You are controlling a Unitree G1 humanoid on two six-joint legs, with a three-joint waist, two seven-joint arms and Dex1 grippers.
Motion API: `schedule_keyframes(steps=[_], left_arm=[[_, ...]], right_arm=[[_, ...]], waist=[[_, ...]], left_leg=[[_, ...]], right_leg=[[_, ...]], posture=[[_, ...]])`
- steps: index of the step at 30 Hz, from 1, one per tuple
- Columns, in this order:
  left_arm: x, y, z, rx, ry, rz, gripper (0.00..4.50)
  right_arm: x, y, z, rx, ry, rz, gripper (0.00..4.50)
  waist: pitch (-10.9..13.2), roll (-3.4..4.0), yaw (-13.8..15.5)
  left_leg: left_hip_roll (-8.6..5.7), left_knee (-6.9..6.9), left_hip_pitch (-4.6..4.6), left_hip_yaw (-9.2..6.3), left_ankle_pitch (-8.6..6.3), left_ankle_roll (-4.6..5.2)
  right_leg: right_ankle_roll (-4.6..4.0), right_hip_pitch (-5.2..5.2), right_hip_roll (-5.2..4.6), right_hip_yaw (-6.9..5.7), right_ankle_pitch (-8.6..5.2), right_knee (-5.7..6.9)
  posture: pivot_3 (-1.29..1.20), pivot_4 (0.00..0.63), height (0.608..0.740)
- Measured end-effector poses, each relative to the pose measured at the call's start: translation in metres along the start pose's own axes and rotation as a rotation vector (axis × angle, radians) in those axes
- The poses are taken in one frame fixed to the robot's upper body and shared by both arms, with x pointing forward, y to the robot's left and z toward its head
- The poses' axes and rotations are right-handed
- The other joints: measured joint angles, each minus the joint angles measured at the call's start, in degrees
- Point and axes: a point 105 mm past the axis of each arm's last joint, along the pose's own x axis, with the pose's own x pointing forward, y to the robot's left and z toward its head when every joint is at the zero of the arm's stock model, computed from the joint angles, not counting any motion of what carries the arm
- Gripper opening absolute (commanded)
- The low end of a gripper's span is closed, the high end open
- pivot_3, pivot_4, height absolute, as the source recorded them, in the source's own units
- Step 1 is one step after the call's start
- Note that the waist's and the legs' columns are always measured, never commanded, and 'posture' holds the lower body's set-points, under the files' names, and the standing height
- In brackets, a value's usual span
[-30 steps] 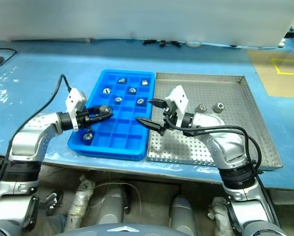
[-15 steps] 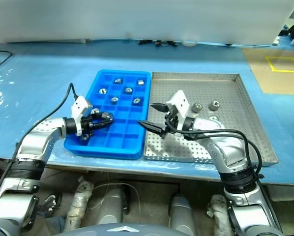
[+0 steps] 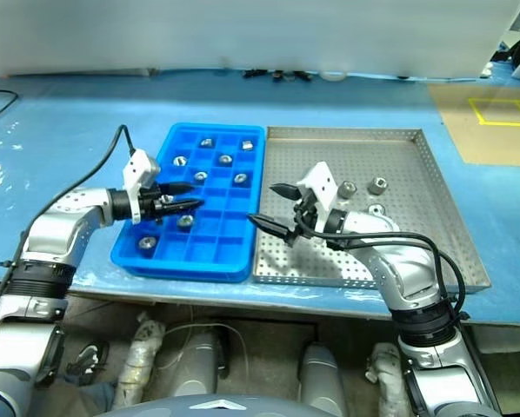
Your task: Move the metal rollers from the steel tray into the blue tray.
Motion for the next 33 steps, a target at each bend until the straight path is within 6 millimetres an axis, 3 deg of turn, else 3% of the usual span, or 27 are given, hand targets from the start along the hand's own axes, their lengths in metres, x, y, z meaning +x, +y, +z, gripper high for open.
schedule_keyframes(steps=[3,6,8,11,14,17,21,25,28,32,33], left_arm=[[0.001,0.001,0.011,0.02,-0.024,-0.012,2.65],[0.007,0.002,0.042,0.053,-0.103,-0.028,2.65],[0.014,0.0,0.062,0.069,-0.16,-0.044,2.65],[0.033,-0.015,0.084,0.057,-0.24,-0.106,2.65],[0.056,-0.032,0.089,0.033,-0.262,-0.174,2.65],[0.072,-0.048,0.088,0.023,-0.256,-0.246,2.65],[0.082,-0.051,0.087,0.015,-0.243,-0.271,2.65],[0.087,-0.053,0.091,0.036,-0.253,-0.29,2.65],[0.09,-0.05,0.09,0.028,-0.249,-0.284,3.2],[0.09,-0.048,0.09,0.038,-0.251,-0.275,4.48],[0.09,-0.047,0.089,0.041,-0.247,-0.269,4.48]], right_arm=[[0.0,0.0,-0.001,0.001,-0.001,-0.007,4.5],[0.0,-0.008,0.004,-0.032,-0.026,-0.065,4.5],[-0.002,-0.022,0.006,-0.069,-0.027,-0.139,4.5],[-0.011,-0.061,0.0,-0.112,-0.002,-0.335,4.5],[-0.023,-0.095,-0.011,-0.116,0.027,-0.507,4.5],[-0.031,-0.115,-0.014,-0.116,0.03,-0.611,4.5],[-0.04,-0.135,-0.013,-0.101,0.001,-0.724,4.5],[-0.047,-0.154,-0.027,-0.019,0.002,-0.822,4.5],[-0.039,-0.152,-0.032,0.018,-0.007,-0.81,4.5],[-0.032,-0.149,-0.035,0.048,-0.017,-0.801,4.5],[-0.033,-0.15,-0.036,0.054,-0.013,-0.812,4.5]], waist=[[0.0,0.0,0.03],[0.01,-0.01,0.12],[0.0,-0.01,0.08],[0.0,-0.03,0.05],[0.0,-0.04,-0.1],[0.0,-0.04,-0.65],[0.01,-0.04,-1.7],[0.01,-0.04,-1.96],[0.01,-0.04,-2.39],[0.01,-0.04,-2.71],[0.01,-0.04,-2.7]], left_leg=[[0.01,0.0,0.0,0.0,0.01,0.0],[-0.02,0.06,-0.01,0.0,0.04,0.0],[-0.12,0.11,0.02,0.01,0.04,0.01],[-0.22,0.17,0.0,0.03,0.06,0.0],[-0.19,0.19,-0.02,0.03,0.1,0.03],[-0.17,0.18,-0.09,0.03,0.12,0.04],[-0.19,0.22,-0.1,0.03,0.08,0.12],[-0.19,0.32,-0.11,0.04,0.01,0.22],[-0.19,0.37,-0.13,0.04,0.0,0.26],[-0.19,0.47,-0.14,0.03,-0.09,0.43],[-0.19,0.5,-0.14,0.03,-0.11,0.46]], right_leg=[[0.0,0.0,0.0,-0.01,0.0,0.0],[0.0,0.02,-0.03,-0.02,0.0,0.08],[0.0,0.04,-0.05,0.01,0.0,0.14],[0.0,0.06,-0.13,0.04,0.01,0.18],[0.01,0.05,-0.11,0.05,0.01,0.16],[0.01,-0.01,-0.03,0.04,0.01,0.16],[0.02,-0.02,-0.02,0.03,0.01,0.16],[0.01,0.0,-0.03,0.03,0.01,0.17],[0.01,0.0,-0.03,0.02,0.01,0.17],[0.01,0.04,-0.04,0.0,0.01,0.18],[0.01,0.07,-0.05,0.0,0.01,0.18]], posture=[[-0.09,0.15,0.74],[-0.1,0.15,0.74],[-0.1,0.15,0.74],[-0.12,0.15,0.74],[-0.13,0.15,0.74],[-0.15,0.15,0.74],[-0.16,0.15,0.74],[-0.17,0.15,0.74],[-0.17,0.15,0.74],[-0.17,0.15,0.74],[-0.17,0.15,0.74]])
